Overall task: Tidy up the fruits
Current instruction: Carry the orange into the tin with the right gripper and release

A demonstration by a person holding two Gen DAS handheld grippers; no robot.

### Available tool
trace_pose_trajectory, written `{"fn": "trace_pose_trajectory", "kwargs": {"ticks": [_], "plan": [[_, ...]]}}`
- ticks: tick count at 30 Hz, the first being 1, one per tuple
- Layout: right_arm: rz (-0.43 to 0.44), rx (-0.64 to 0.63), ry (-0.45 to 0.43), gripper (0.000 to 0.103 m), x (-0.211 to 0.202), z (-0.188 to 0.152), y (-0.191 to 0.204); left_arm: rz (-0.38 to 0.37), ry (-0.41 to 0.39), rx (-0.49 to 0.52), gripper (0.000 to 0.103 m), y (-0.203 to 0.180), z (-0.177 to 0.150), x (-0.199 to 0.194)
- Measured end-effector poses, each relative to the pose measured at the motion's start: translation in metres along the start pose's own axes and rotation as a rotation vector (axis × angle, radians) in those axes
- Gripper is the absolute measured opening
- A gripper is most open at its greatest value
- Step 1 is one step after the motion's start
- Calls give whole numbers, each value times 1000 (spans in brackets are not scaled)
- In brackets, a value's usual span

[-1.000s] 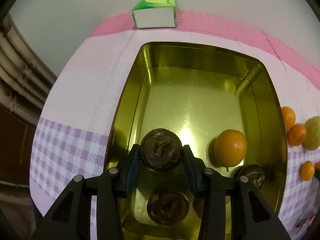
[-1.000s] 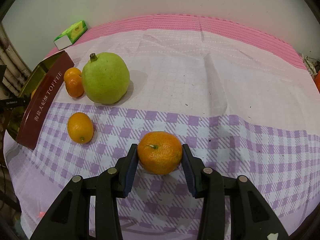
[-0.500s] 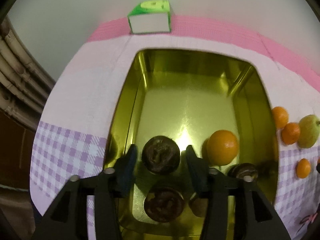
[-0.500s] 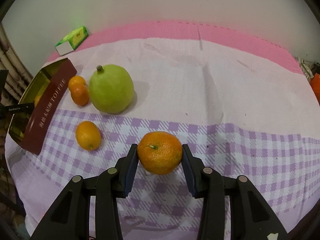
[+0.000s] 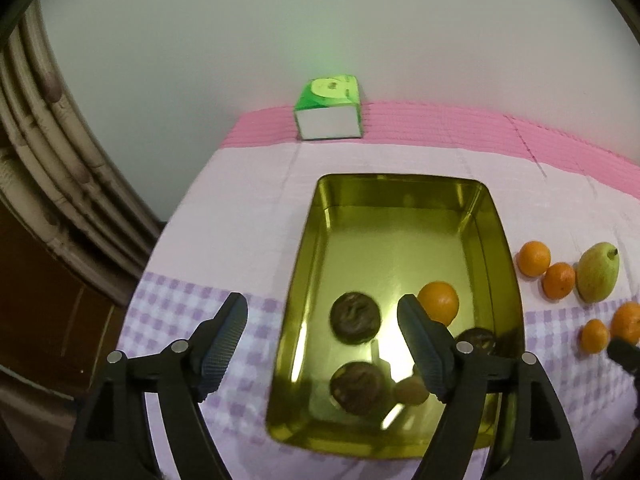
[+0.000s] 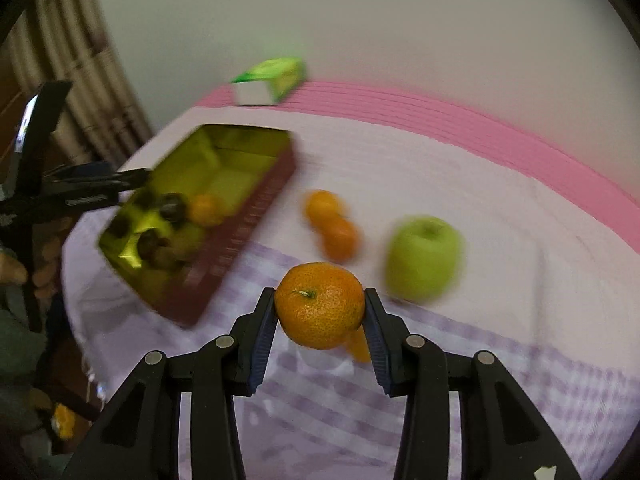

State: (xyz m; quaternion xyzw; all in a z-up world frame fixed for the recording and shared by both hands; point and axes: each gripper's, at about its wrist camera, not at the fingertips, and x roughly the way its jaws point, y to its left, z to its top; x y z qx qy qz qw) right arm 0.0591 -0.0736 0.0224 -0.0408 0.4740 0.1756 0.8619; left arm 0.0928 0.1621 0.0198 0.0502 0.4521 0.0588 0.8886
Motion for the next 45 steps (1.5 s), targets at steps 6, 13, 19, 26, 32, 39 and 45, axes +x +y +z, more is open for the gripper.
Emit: {"fn": "trace_pose_trajectory", "kwargs": {"ticks": [6,13,19,26,32,39,45], "plan": [[105,-139,24,40,21,21,61,3,19,-71,81,22,-15,-13],[128,-222,84,40,53,30,103,-2,56,-208,81,57,-37,-26],[100,-248,110,40,76,39,116,28,79,-291,81,76,-47,-25],[64,-263,126,40,102,49,123,34,80,-278,81,75,-48,-23],[49,-254,123,40,114,58,122,31,90,-268,81,72,-47,-18],[18,-253,117,40,124,66,123,30,93,-262,81,71,-46,-17],[10,-250,118,40,127,67,122,30,95,-248,81,67,-46,-16]]}}
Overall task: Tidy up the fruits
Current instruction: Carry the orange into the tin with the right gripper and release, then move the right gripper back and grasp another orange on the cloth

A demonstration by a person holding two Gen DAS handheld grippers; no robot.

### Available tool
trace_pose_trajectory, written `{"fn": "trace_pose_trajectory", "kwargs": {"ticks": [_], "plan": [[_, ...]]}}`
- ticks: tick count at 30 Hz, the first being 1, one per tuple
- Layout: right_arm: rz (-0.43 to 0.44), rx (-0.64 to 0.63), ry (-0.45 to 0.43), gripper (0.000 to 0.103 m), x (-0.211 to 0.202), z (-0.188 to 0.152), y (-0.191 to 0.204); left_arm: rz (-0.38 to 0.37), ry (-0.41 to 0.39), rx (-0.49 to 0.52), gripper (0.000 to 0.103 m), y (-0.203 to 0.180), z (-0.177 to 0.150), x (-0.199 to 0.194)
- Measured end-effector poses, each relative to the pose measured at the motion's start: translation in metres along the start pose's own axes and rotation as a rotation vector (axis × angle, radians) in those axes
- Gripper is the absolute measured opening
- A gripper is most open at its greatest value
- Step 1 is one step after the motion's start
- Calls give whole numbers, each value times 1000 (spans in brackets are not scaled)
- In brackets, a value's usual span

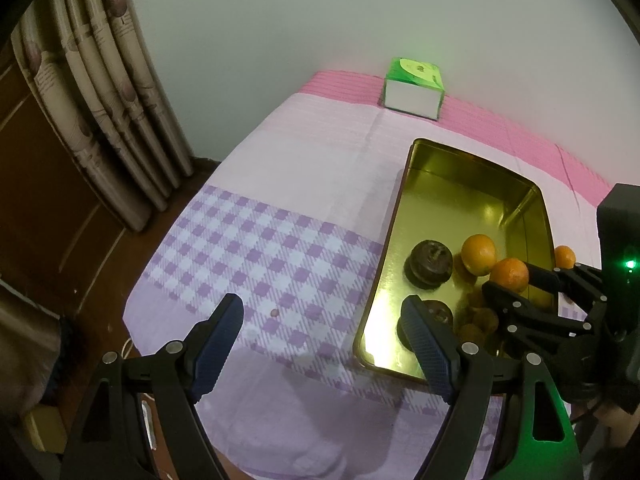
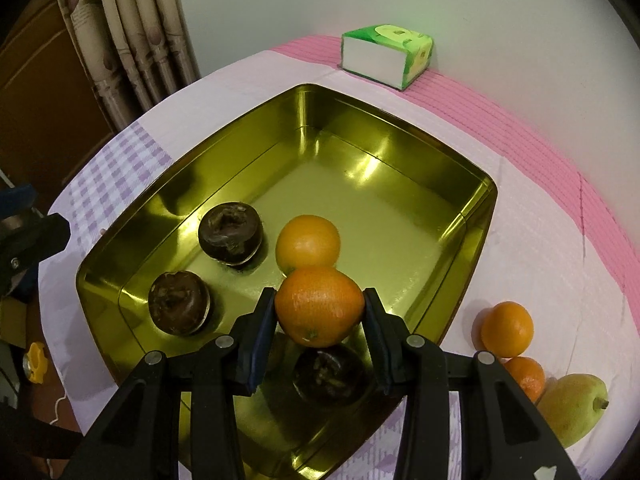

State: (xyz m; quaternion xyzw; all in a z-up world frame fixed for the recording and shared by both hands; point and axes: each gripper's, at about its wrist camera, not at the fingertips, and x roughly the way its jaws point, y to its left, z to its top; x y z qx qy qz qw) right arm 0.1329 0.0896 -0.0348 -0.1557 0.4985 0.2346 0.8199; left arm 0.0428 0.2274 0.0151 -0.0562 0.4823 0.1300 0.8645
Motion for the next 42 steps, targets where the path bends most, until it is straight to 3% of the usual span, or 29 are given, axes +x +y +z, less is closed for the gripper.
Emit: {"fn": "trace_pose_trajectory", "kwargs": {"ticks": [11,25,32,42], "plan": [[14,17,-20,42,-9,-3,-2,-5,0,11,81,-3,0,-1],[50,64,-107,49,-64,-22,-17,-15,-27,81,81,-17,0,-6],[17,100,-129,49,-90,-46,-41,-11,-33,98,81,-21,-1,-8],[-108,225,-91,50,-119,-121,-107,-9,-29,99,81,-22,-2,-8]]}}
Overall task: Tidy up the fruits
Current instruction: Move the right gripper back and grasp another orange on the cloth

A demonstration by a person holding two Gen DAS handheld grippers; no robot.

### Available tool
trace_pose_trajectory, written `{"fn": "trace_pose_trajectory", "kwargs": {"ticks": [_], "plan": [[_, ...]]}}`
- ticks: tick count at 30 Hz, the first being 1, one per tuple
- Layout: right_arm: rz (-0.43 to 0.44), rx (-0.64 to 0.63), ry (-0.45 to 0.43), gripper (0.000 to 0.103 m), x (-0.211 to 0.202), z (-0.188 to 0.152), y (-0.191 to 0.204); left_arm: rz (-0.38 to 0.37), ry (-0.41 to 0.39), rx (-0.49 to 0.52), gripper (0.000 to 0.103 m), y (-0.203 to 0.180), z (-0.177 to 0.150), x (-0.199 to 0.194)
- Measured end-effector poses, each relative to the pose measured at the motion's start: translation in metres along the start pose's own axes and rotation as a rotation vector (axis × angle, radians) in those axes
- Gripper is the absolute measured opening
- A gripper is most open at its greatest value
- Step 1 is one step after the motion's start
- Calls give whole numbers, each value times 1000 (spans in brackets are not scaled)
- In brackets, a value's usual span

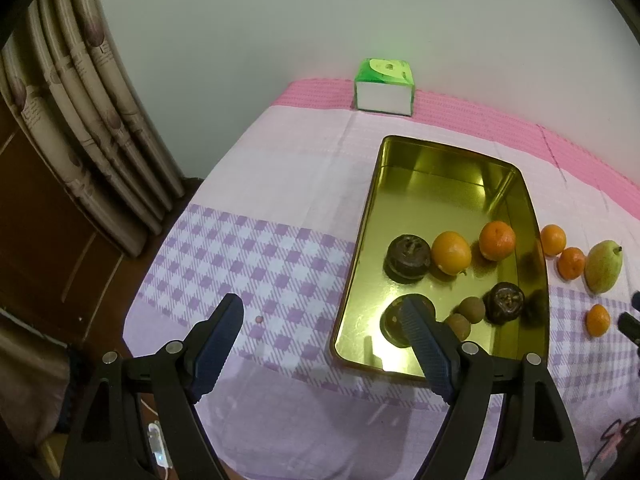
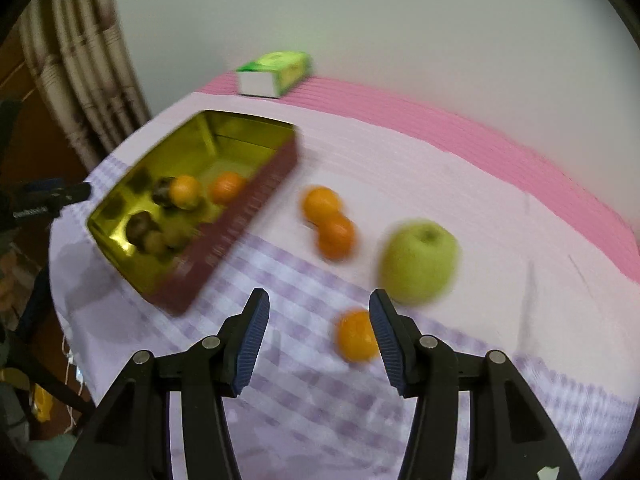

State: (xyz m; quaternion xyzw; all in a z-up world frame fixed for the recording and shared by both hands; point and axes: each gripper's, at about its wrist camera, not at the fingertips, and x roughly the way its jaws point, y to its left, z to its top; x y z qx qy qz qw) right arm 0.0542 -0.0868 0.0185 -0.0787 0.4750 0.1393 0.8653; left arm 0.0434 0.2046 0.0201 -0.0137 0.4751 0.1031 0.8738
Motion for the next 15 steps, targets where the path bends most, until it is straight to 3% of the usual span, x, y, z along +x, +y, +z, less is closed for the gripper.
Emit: {"fn": "trace_pose_trajectory", "kwargs": {"ticks": [7,15], "plan": [[-55,139,33,50,-4,-34,-55,10,1,10,81,-1,-2,1],[-10,137,50,50,6,-43,-49,21,7,24,81,-3,-2,3]]}}
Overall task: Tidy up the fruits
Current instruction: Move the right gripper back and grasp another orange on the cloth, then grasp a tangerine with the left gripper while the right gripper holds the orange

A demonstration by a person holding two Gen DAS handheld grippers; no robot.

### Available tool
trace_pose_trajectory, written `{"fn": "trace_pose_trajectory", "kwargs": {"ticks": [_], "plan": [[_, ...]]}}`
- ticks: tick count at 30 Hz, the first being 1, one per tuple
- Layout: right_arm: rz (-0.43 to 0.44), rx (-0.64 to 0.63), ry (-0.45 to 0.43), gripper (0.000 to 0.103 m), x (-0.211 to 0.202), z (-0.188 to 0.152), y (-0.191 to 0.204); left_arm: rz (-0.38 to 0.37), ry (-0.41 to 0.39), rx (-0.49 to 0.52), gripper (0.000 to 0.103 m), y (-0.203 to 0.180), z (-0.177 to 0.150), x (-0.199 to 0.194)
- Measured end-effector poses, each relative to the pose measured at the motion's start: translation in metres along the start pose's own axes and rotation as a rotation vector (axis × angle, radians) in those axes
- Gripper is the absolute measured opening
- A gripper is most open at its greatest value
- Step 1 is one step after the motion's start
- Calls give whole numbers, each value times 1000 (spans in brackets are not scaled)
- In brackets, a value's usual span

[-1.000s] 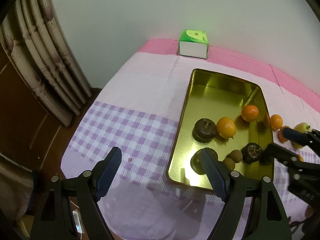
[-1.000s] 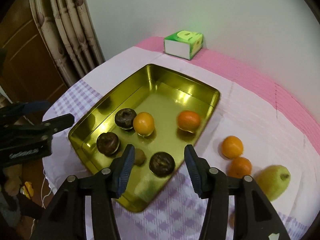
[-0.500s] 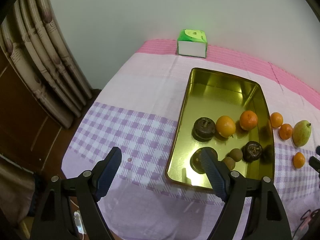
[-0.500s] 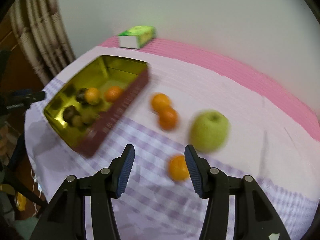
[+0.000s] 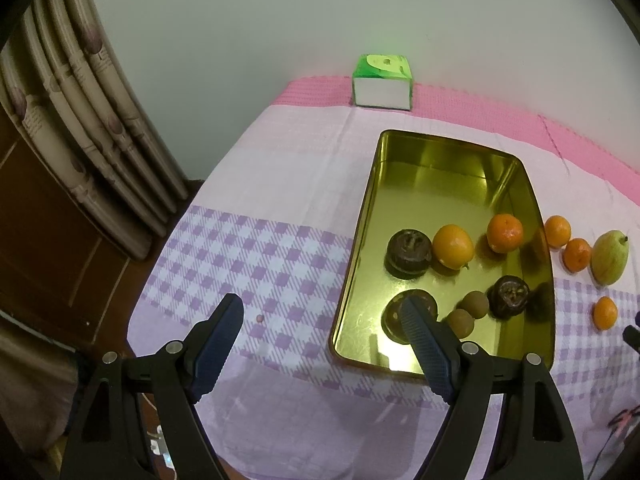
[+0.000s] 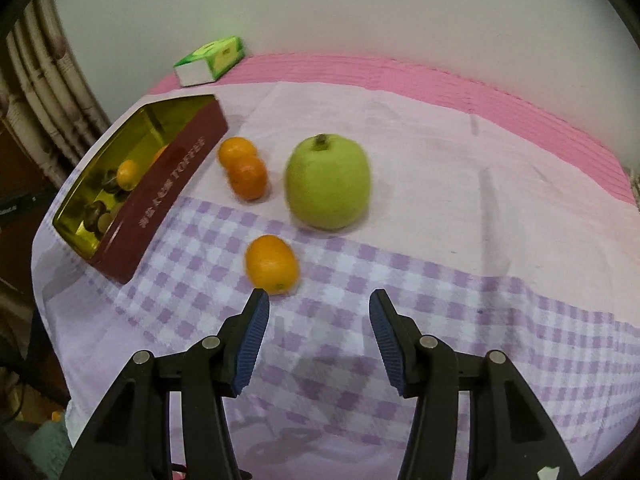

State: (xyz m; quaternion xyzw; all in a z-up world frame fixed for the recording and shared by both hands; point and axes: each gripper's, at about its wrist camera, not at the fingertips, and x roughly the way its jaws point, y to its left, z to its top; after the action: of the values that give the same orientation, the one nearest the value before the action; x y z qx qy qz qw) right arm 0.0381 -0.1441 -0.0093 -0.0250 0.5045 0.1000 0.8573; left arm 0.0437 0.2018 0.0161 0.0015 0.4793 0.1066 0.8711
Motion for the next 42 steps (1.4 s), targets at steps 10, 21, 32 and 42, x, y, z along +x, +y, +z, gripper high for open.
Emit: {"fn": "trace_pose_trajectory", "kwargs": {"ticks": [10,21,32,42], "plan": [[31,-52,18,49,28,9,21,14,16,18,81,-2,-1,5],[59,-75,38,38,48,14,28,13,37,62,81,-12,-4,8],[68,-88,28,34,52,13,29,-63,53,132,81,-43,-1,0],[-32,8,8,34,42,11,-21,-207,37,248,81,-121,9,-16]]}}
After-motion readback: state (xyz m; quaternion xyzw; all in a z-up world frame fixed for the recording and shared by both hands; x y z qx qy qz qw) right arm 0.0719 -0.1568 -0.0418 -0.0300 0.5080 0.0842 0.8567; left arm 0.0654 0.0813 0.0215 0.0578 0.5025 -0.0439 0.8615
